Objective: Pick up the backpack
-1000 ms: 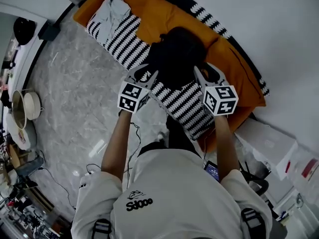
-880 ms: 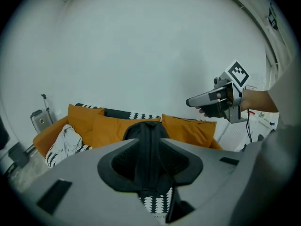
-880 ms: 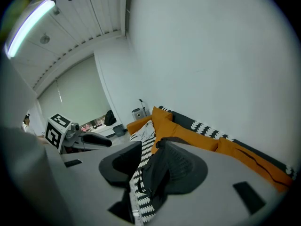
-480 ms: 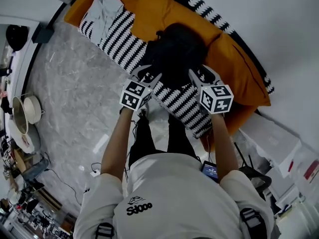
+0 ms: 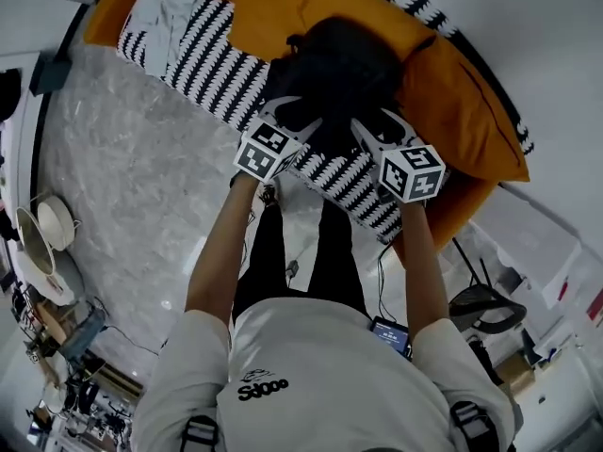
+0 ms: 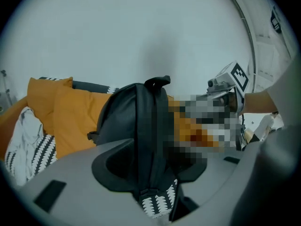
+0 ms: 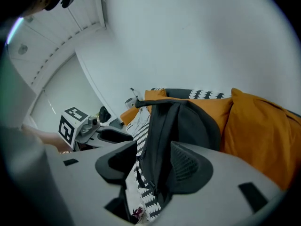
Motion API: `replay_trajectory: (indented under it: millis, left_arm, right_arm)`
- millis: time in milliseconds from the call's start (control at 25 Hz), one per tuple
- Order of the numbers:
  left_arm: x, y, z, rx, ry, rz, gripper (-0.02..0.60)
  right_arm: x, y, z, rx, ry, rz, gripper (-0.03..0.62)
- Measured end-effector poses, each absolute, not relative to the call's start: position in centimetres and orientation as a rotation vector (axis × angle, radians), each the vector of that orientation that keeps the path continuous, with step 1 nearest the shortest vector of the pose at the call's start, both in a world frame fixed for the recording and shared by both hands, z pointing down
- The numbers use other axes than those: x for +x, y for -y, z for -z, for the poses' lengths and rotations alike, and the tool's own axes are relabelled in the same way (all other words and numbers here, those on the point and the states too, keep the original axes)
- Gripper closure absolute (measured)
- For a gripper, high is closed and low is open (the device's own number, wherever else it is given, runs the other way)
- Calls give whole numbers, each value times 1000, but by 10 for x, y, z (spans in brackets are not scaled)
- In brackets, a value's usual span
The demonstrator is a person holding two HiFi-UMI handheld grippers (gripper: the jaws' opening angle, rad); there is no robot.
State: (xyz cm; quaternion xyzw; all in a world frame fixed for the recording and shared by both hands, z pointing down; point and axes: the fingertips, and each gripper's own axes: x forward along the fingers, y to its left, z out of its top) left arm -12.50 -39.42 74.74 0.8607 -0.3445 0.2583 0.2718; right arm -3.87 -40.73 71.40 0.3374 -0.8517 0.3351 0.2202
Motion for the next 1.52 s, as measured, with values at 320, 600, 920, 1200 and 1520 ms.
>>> replay_trajectory:
  millis: [320,600,920,1200,1520]
  left_arm:
    - [-115,416,-786,2335,806,-690,383]
    - [-102,415,-812,2367,719,-677,383]
    - [-97,431,-821,2356,727,-658,383]
    - [-90,432,-831,2320,682,-618,383]
    - [-82,431,-830,2301,666,-602,383]
  right_arm:
    - [-45,424,-753,973,2316,-1011,370]
    - [-53,430,-775,965,2331,-1080,358]
    - [-66,440,-796,972,2307,-1080,362]
    - [-65,438,-803,962,2301,-1036,476]
    - [-60,430,-792,976,2295,-1019,510]
